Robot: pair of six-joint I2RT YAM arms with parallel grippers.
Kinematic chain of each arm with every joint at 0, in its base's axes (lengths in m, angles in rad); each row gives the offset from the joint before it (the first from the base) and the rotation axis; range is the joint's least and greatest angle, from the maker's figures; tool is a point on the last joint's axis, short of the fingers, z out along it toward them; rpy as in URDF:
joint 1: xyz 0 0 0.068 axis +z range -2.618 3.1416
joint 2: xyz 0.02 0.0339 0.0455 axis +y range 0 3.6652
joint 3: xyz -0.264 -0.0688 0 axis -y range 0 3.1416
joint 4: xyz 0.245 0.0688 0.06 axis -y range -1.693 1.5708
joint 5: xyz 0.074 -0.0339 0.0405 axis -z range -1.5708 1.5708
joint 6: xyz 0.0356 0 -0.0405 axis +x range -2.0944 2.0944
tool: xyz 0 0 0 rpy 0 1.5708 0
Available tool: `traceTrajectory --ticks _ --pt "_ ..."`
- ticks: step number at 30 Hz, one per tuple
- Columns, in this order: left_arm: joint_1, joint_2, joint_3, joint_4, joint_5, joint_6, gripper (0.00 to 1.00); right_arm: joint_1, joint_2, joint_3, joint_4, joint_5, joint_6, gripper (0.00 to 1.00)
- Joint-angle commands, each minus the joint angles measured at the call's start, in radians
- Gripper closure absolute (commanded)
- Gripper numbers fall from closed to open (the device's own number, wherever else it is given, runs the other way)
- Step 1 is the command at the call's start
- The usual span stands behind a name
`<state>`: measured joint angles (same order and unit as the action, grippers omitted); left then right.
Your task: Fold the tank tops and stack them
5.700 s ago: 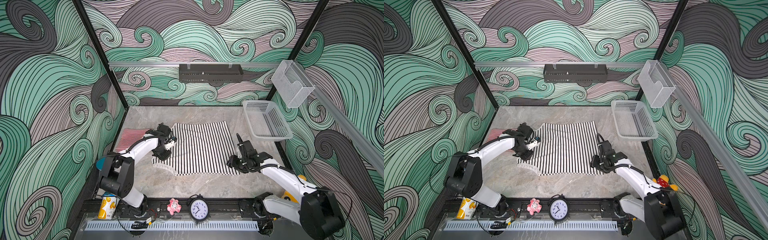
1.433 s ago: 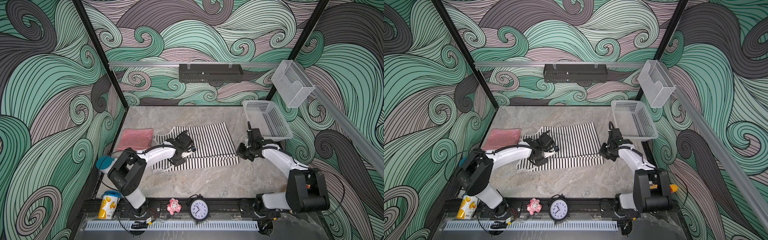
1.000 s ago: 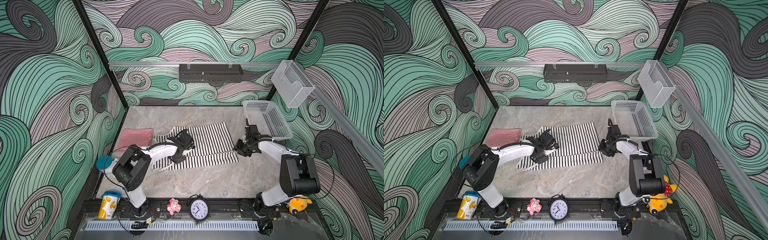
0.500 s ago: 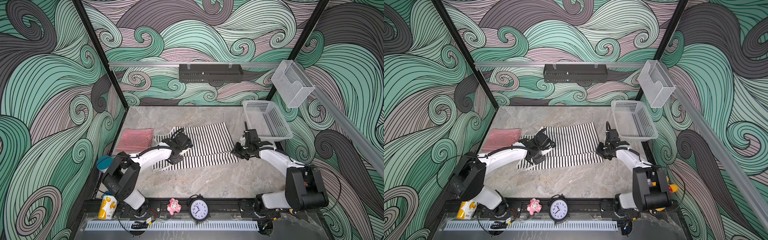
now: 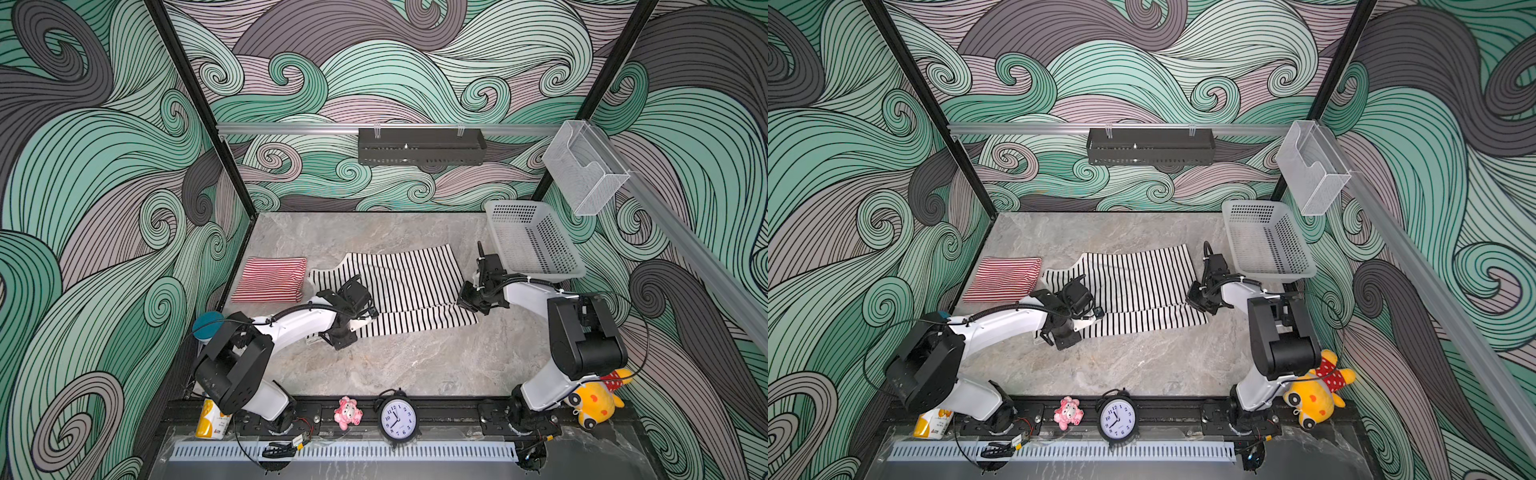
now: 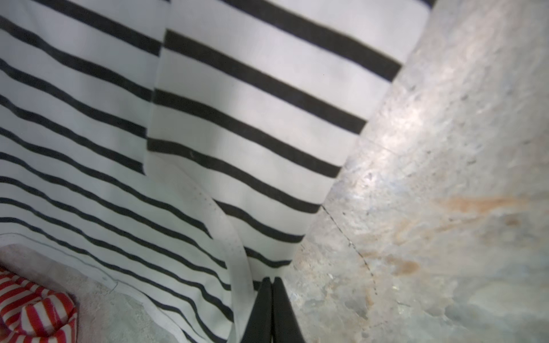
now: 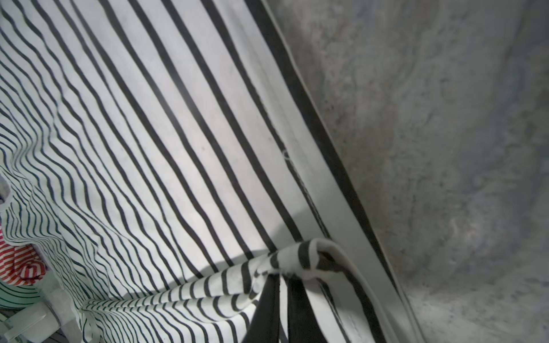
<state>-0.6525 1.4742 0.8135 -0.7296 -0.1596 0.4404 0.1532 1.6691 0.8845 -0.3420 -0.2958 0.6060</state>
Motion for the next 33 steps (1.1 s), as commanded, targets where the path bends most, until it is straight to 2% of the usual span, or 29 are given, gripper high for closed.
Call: traceTrajectory --ticks 1,9,16,24,30,33 --pt "0.025 -0.038 -0.022 -0.045 0.025 0.036 0.94 0.0 0.022 0.031 -0.012 0.013 0.002 0.89" --pt "0.156 -0.03 -0.045 -0.006 0.0 0.106 0.92 0.001 -0.055 -0.015 -0.012 0.014 0.001 0.8" --pt "0.271 0.038 -0.008 0.028 0.003 0.16 0.91 0.002 -0.092 -0.061 -0.04 0.03 0.001 0.73" --pt "0.325 0.108 0.036 0.004 -0.06 0.173 0.91 0.007 -0.147 -0.109 -0.023 0.003 0.019 0.64" --pt "0.327 0.002 0.116 -0.086 0.022 0.121 0.86 0.041 -0.207 -0.128 -0.023 0.007 0.043 0.62" --pt "0.323 -0.009 0.164 -0.131 0.123 0.118 0.83 0.055 -0.2 -0.128 0.012 0.018 0.051 0.61"
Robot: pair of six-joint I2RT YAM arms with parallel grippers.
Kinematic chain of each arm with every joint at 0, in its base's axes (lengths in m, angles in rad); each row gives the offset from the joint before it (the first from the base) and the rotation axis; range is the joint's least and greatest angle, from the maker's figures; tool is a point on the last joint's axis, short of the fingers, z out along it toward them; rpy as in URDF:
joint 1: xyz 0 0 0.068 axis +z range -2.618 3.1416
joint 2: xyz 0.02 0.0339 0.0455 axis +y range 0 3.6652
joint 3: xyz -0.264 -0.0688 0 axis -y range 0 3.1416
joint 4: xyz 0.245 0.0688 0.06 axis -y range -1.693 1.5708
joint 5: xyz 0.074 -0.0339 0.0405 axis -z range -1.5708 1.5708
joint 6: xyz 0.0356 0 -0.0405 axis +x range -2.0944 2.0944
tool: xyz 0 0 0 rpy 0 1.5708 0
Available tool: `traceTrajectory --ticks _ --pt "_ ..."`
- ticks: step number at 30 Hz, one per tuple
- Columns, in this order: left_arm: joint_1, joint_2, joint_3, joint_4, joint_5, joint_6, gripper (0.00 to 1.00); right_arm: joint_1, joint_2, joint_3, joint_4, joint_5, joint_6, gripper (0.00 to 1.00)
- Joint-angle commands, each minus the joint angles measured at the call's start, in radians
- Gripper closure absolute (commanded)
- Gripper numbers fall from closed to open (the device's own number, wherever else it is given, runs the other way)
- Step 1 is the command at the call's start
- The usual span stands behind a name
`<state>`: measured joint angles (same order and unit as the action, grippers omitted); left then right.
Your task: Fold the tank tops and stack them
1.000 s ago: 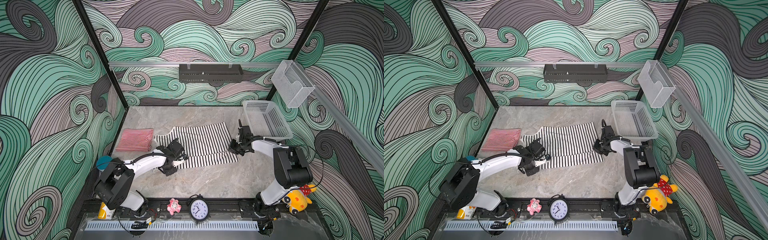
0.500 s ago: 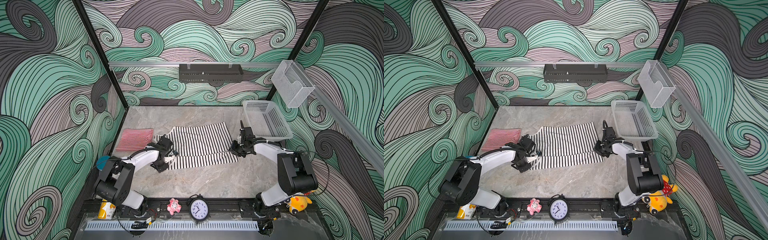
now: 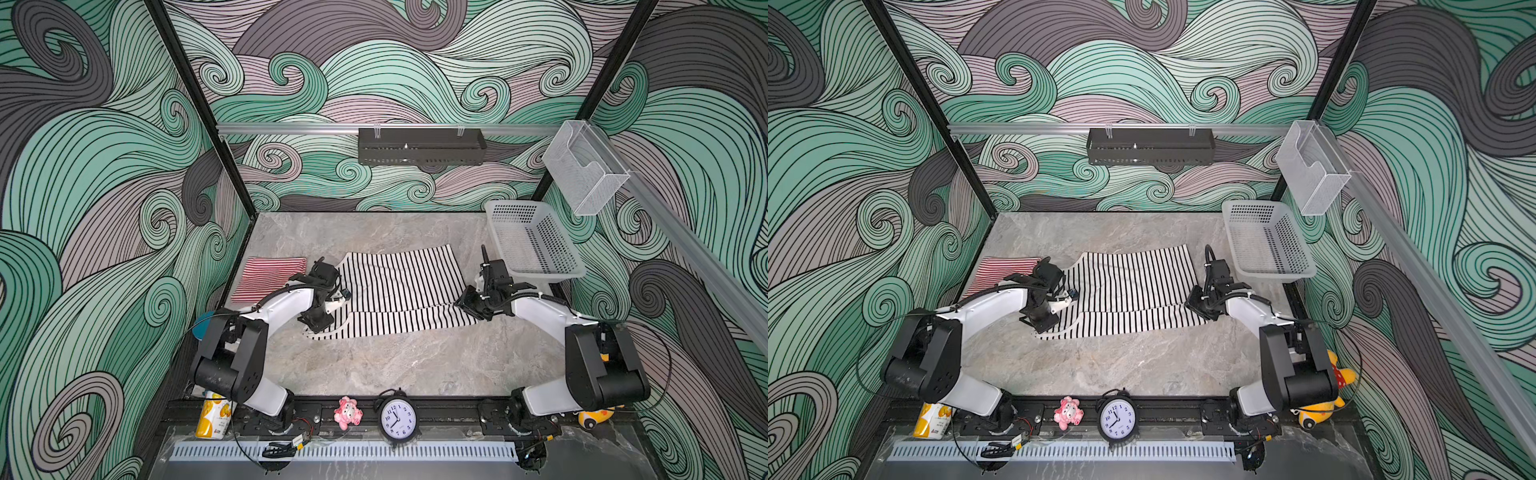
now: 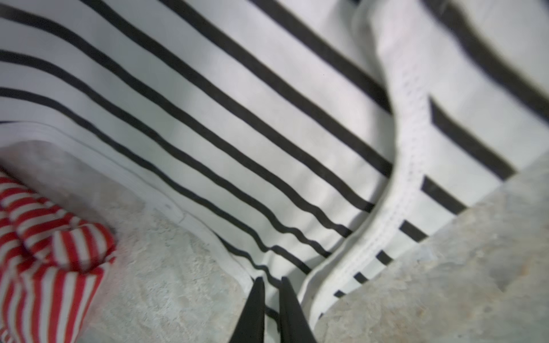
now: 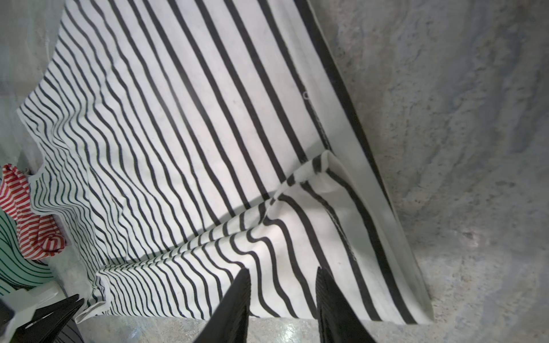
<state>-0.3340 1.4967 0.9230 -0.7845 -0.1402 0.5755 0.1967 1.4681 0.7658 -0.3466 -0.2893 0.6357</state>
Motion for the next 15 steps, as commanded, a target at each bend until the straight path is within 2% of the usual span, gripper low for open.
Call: traceTrajectory --ticks 1,9,15 --pt "-0.001 -0.024 0.067 -0.085 0.133 -0.02 0.83 0.014 0.011 -0.011 0.024 0.011 0.024 0.61" --pt "-0.027 0.067 0.074 -0.081 0.158 -0.048 0.83 0.021 0.083 -0.026 0.074 0.016 0.036 0.6" --pt "-0.025 -0.069 -0.011 -0.124 0.152 0.002 0.84 0.025 0.068 -0.03 0.054 0.027 0.029 0.6"
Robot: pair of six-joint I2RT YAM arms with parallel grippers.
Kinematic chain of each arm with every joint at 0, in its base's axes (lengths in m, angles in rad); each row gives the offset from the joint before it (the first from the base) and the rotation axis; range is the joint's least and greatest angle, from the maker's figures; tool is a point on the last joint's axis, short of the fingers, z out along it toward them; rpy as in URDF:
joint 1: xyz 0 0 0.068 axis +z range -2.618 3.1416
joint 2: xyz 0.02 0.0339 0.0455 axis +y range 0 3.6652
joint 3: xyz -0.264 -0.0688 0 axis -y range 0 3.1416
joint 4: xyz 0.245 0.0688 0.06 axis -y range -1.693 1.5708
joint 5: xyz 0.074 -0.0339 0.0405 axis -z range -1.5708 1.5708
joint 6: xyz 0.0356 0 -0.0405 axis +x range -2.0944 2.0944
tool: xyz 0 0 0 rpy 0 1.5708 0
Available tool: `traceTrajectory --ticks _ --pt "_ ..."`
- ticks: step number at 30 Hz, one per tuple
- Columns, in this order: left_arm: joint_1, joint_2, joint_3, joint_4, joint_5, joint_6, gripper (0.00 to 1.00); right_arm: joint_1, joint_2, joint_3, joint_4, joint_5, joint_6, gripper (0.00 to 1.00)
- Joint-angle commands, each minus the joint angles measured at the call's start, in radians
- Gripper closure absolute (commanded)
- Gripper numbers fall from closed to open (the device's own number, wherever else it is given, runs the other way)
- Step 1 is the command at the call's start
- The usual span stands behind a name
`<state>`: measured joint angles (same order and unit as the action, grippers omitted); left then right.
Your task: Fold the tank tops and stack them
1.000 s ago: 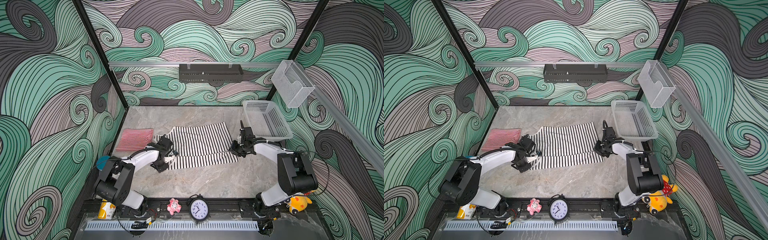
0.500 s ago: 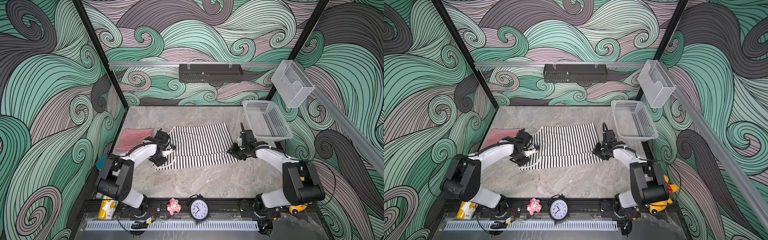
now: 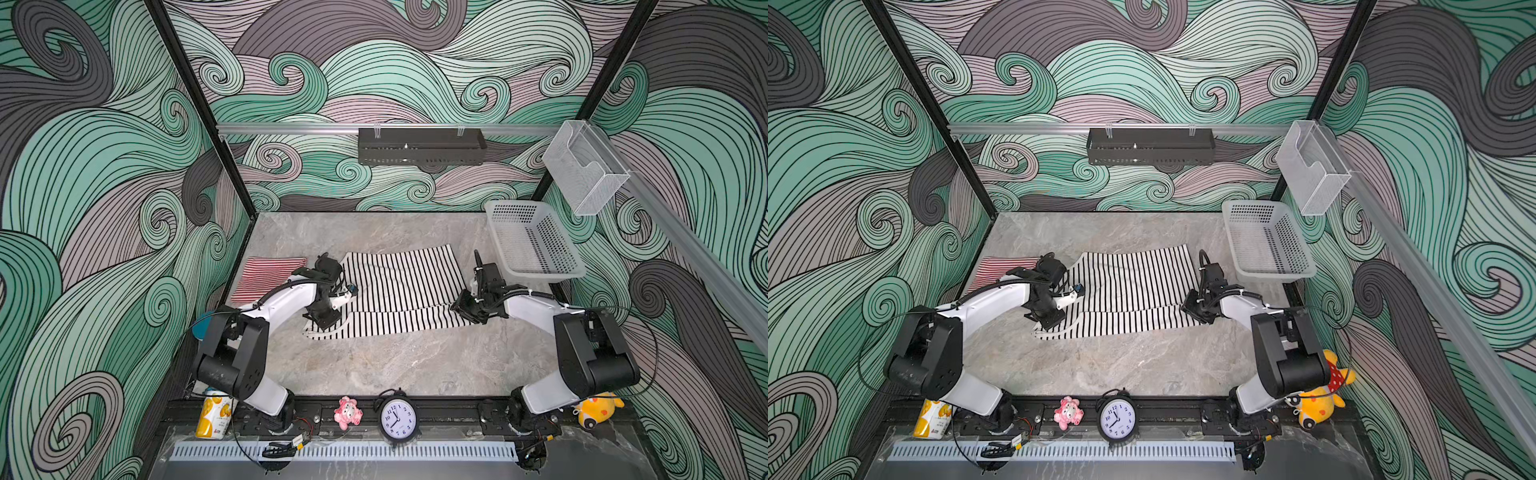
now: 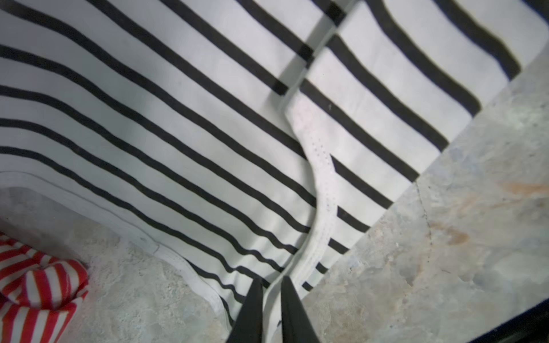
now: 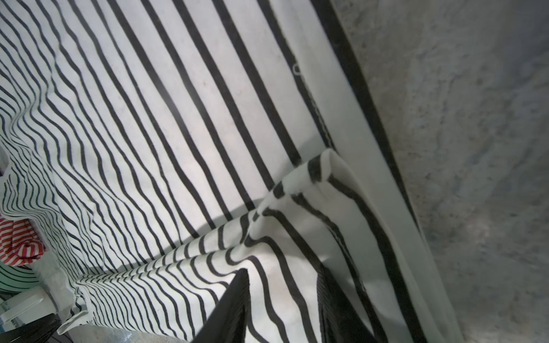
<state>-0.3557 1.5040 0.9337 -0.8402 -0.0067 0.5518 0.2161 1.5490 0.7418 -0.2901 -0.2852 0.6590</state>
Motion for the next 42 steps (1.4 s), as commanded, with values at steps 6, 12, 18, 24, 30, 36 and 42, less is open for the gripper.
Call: traceTrajectory --ticks 6,12,18,24,30,36,42 --pt "0.02 -0.146 -0.119 -0.049 -0.061 0.072 0.84 0.005 0.0 0.004 -0.012 0.031 -0.001 0.59" --pt "0.066 -0.091 -0.14 0.008 -0.077 0.091 0.84 0.005 0.01 0.017 -0.01 0.029 0.001 0.59" --pt "0.135 -0.021 -0.126 0.072 -0.072 0.098 0.85 0.005 0.008 0.027 -0.024 0.034 -0.005 0.59" --pt "0.183 0.048 -0.133 0.096 -0.082 0.114 0.85 0.003 0.023 0.033 -0.021 0.039 -0.007 0.59" --pt "0.195 0.078 -0.153 0.091 -0.079 0.123 0.86 0.004 0.041 0.029 -0.032 0.052 -0.007 0.59" --pt "0.195 0.065 -0.184 0.06 -0.079 0.155 0.85 0.015 -0.013 -0.04 -0.085 0.092 0.006 0.58" --pt "0.195 0.041 -0.224 0.044 -0.097 0.196 0.86 0.047 -0.146 -0.152 -0.167 0.13 0.036 0.58"
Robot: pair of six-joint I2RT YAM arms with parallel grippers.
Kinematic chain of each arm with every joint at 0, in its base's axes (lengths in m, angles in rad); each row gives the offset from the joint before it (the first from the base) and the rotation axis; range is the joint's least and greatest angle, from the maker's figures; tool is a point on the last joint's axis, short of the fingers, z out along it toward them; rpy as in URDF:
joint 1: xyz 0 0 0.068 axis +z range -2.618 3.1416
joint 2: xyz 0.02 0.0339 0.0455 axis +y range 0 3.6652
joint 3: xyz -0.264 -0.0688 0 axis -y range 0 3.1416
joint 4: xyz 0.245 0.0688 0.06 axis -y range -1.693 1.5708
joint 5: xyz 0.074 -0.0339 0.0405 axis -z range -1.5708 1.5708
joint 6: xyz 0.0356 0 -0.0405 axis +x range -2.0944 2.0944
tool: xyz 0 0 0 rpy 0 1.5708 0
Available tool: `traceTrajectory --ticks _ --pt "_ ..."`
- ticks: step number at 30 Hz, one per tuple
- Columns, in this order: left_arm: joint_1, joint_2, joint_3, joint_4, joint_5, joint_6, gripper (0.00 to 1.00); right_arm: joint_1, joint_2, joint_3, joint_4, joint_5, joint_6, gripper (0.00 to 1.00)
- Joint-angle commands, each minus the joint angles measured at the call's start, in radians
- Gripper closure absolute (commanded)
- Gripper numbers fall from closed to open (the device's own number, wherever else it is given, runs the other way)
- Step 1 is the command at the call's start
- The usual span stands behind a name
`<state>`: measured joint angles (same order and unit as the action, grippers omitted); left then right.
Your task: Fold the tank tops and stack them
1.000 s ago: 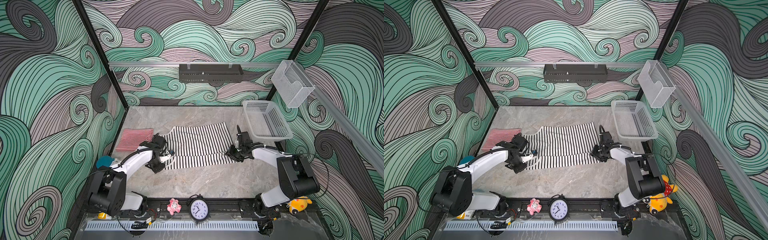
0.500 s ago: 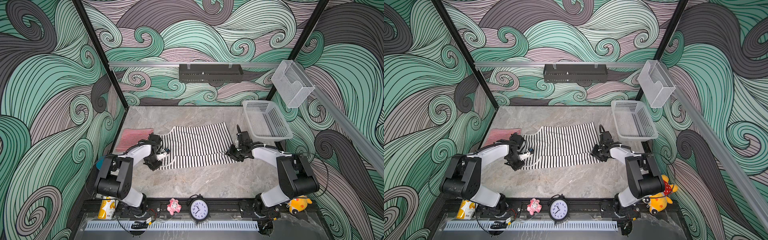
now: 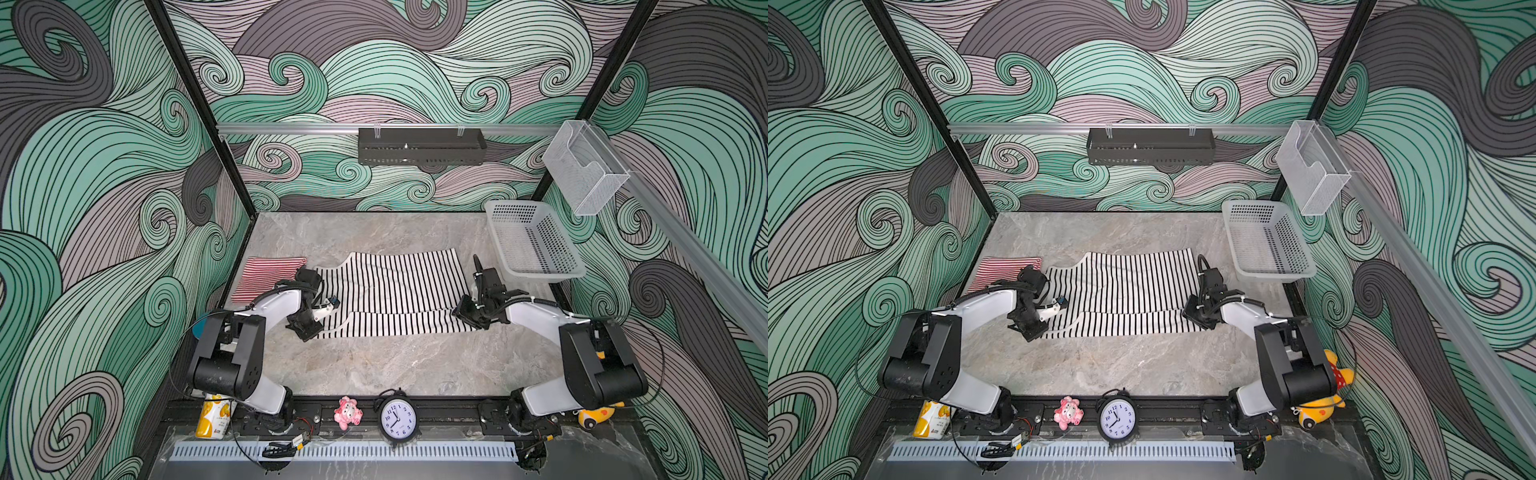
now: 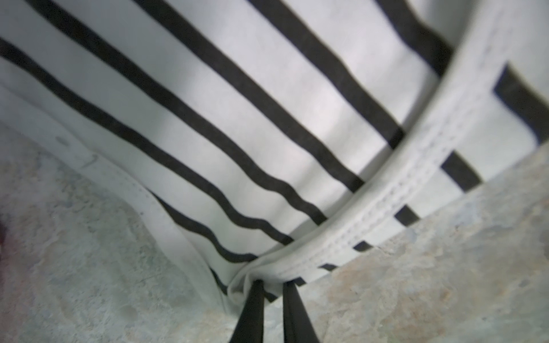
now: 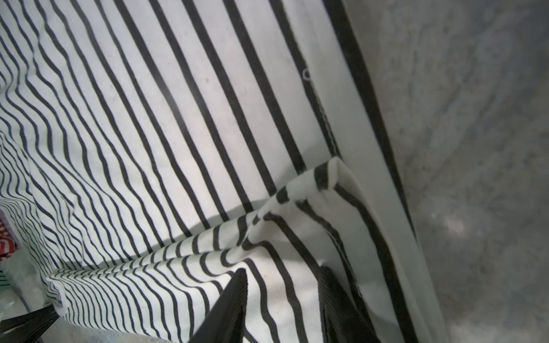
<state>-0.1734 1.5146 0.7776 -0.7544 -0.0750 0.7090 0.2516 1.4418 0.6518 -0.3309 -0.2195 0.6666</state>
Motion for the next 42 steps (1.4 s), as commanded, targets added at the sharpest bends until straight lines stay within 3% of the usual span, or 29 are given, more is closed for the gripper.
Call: traceTrajectory --ticks 1,12,19,27,35,42 --pt "0.012 0.028 -0.072 -0.046 -0.033 0.043 0.86 0.017 -0.069 -0.086 -0.136 0.068 0.035 0.58" --pt "0.014 0.003 -0.106 -0.097 -0.06 0.097 0.86 0.061 -0.268 -0.174 -0.232 0.023 0.086 0.57" --pt "0.02 -0.073 0.024 -0.22 -0.003 0.092 0.84 0.057 -0.348 0.011 -0.351 0.066 0.019 0.51" --pt "0.02 0.043 0.398 -0.239 0.14 -0.051 0.75 -0.03 -0.036 0.352 -0.321 0.066 -0.105 0.51" --pt "0.018 0.4 0.854 -0.159 0.293 -0.257 0.74 -0.107 0.377 0.765 -0.351 0.129 -0.183 0.57" --pt "0.009 0.717 1.223 -0.206 0.357 -0.346 0.73 -0.143 0.616 0.98 -0.409 0.142 -0.212 0.57"
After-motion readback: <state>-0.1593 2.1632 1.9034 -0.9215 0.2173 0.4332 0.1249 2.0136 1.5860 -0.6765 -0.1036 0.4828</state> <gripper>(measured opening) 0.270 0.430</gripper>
